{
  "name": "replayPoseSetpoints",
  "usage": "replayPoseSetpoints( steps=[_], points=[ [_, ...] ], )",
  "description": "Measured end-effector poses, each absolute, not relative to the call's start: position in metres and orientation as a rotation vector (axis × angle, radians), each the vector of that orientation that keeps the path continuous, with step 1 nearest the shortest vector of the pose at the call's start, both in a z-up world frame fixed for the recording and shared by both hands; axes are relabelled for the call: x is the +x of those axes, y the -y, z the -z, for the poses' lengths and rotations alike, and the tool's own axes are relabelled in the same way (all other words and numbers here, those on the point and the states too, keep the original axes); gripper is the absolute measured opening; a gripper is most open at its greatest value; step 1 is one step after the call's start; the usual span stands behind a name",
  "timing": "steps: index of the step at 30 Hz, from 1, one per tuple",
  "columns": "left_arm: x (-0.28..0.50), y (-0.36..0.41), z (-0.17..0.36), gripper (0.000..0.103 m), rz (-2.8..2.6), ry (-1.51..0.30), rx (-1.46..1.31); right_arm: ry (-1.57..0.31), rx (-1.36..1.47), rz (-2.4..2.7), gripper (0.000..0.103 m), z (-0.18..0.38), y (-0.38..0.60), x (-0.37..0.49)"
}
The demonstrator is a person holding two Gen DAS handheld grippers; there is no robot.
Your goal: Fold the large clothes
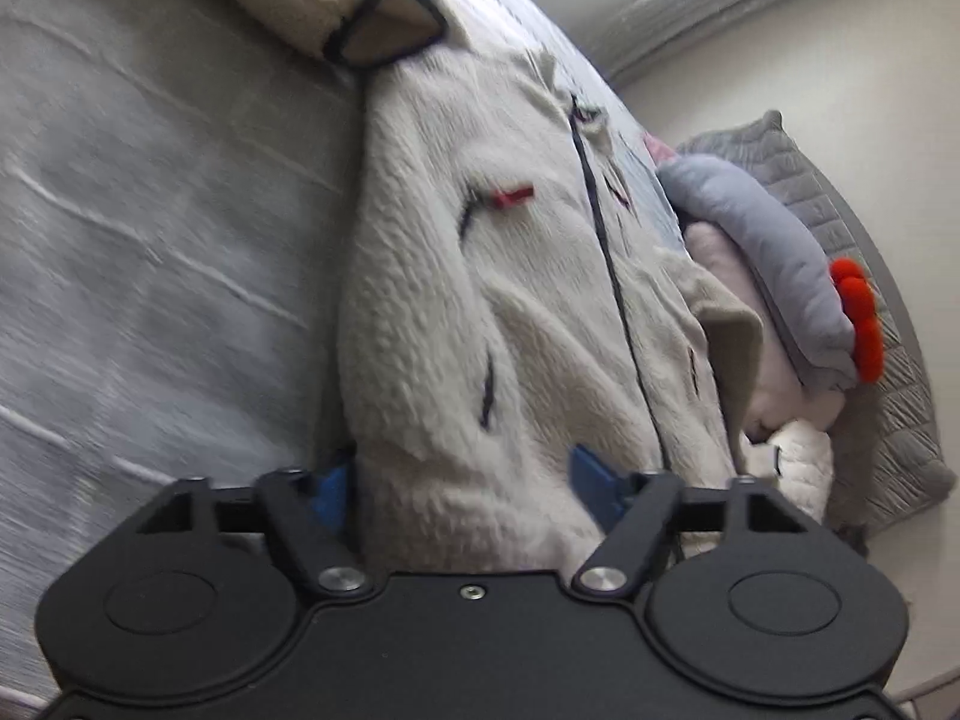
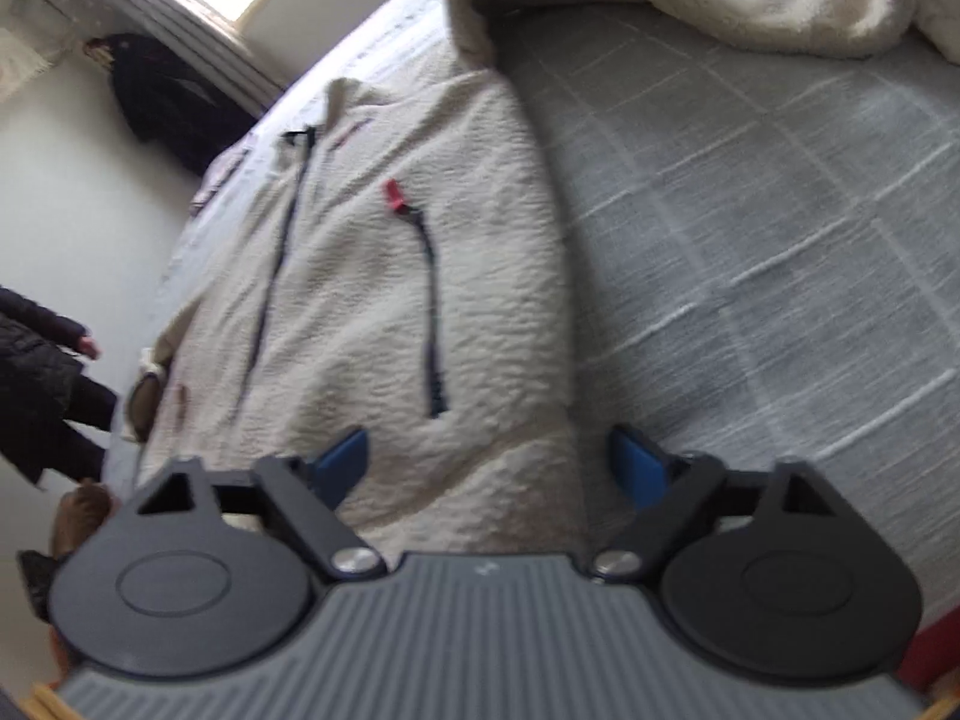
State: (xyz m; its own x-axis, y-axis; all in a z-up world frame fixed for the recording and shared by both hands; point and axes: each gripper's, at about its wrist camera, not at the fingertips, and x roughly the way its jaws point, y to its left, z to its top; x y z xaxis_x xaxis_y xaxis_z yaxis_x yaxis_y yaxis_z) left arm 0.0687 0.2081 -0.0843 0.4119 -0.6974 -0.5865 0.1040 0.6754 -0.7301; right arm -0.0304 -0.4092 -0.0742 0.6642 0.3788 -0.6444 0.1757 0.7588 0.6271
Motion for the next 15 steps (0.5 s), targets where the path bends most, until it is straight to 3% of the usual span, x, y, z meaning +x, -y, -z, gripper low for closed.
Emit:
replayPoseSetpoints(
  steps=[2,4,8,12,15],
  points=[
    [0.065,-0.197,0.081,0.034,0.534,-1.045,-0.597,-0.865,0.76,-0.164,0.026,0.078,0.405,-0.029],
    [0.058,-0.199,0.074,0.023,0.468,-1.04,-0.575,-0.856,0.741,-0.126,0.019,0.076,0.4,-0.031],
    [0.04,-0.208,0.045,0.02,0.439,-0.972,-0.542,-0.784,0.684,-0.099,0.016,0.047,0.4,-0.052],
    [0.043,-0.191,0.07,0.021,0.424,-1.091,-0.377,-0.859,0.533,-0.053,0.016,0.047,0.392,-0.052],
    [0.046,-0.185,0.071,0.03,0.436,-1.069,-0.305,-0.917,0.462,-0.022,0.022,0.073,0.388,-0.04]
  ],
)
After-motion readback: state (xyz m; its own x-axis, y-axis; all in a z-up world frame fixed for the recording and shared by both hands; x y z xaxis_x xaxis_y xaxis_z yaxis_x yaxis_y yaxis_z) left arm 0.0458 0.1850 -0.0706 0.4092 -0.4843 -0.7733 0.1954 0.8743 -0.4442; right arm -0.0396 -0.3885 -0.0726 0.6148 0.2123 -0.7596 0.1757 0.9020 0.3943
